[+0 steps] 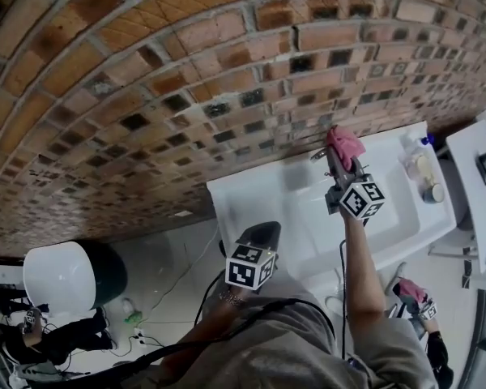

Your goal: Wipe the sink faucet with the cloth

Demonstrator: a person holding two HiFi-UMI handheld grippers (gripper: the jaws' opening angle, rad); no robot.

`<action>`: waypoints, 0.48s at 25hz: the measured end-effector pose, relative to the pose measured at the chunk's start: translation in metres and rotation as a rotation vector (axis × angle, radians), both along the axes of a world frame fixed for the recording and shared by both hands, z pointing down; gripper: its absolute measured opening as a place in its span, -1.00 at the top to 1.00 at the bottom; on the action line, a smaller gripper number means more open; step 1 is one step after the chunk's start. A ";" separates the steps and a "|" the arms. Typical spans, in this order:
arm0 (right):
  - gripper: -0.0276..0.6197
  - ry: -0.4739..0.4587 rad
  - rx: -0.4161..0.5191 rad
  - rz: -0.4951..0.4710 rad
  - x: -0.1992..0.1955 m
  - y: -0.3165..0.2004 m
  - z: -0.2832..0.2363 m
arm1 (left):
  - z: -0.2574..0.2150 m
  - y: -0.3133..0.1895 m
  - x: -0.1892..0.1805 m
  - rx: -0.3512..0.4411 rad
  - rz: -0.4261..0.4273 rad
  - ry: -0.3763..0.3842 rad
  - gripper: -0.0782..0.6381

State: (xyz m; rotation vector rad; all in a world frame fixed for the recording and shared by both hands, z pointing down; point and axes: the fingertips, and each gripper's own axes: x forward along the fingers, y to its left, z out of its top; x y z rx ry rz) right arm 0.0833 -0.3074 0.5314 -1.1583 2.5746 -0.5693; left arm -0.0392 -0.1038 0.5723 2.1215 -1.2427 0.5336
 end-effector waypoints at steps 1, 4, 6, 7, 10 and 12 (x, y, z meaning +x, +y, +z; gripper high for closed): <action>0.82 0.071 0.011 -0.021 -0.012 0.006 0.006 | -0.001 0.002 0.001 0.003 0.004 -0.002 0.75; 0.82 0.322 0.031 -0.092 -0.049 0.023 0.037 | -0.004 0.008 -0.001 0.008 -0.006 -0.007 0.75; 0.82 0.449 0.021 -0.121 -0.064 0.029 0.061 | -0.008 0.012 -0.009 0.010 -0.028 -0.012 0.75; 0.82 0.497 0.005 -0.134 -0.069 0.032 0.072 | -0.011 0.015 -0.013 0.011 -0.040 -0.014 0.75; 0.82 0.622 -0.124 -0.136 -0.066 0.035 0.115 | -0.017 0.028 -0.026 0.012 -0.082 -0.022 0.75; 0.82 0.635 -0.294 -0.026 -0.039 0.030 0.145 | -0.018 0.041 -0.036 0.004 -0.109 -0.031 0.75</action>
